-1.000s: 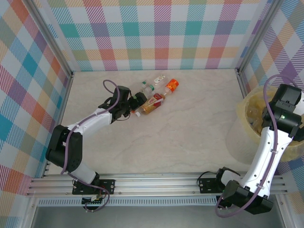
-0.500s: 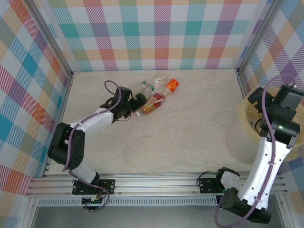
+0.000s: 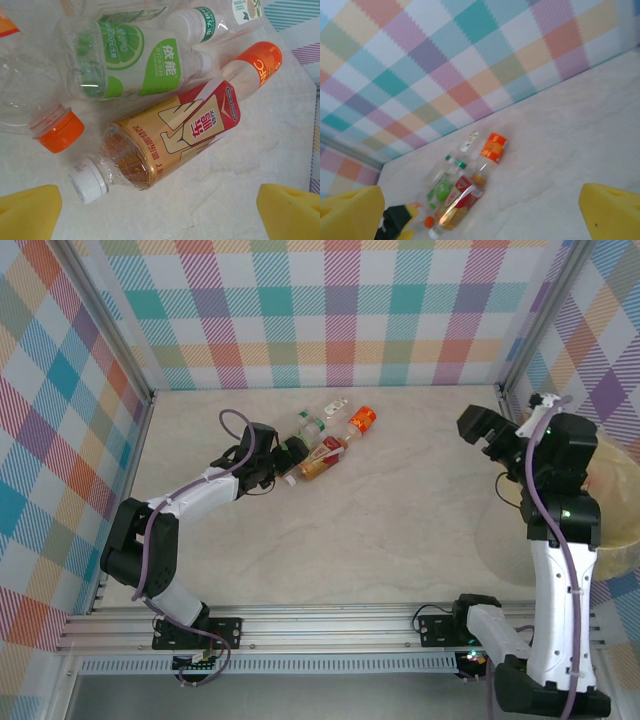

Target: Put the plastic bottles in the bin

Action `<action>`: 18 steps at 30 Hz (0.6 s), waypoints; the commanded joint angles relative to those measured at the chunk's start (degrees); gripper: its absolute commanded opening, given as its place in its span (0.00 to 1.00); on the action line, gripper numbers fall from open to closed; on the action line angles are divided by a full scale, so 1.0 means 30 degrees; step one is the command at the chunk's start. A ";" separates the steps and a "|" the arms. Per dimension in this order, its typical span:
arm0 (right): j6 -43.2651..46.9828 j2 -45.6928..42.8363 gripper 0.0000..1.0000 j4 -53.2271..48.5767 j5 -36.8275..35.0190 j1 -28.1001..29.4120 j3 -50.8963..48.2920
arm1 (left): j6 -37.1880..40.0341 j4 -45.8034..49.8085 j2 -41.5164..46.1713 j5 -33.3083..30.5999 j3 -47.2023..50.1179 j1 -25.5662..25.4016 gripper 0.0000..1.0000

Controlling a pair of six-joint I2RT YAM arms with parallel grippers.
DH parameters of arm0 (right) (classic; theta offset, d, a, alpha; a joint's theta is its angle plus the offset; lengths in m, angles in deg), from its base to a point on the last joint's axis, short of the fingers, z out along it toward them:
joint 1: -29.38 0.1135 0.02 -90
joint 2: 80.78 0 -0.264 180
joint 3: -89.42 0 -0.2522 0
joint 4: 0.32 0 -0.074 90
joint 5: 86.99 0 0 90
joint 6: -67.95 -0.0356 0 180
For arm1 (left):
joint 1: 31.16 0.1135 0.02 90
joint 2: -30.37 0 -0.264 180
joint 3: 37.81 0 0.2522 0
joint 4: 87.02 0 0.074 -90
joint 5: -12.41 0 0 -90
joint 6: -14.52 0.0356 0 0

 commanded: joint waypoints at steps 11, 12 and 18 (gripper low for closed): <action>0.1361 0.4568 1.00 0.4227 -0.2987 0.7671 0.0397 | 0.0484 0.2095 0.1270 -0.2052 0.0288 0.0383 1.00; 0.1389 0.4981 1.00 0.4317 -0.3033 0.7979 0.0495 | 0.1032 0.2439 0.1328 -0.2347 0.0120 0.0429 1.00; 0.1368 0.6850 1.00 0.5026 -0.4064 0.9416 0.0509 | 0.4788 0.4661 0.1337 -0.5044 -0.1034 0.0902 1.00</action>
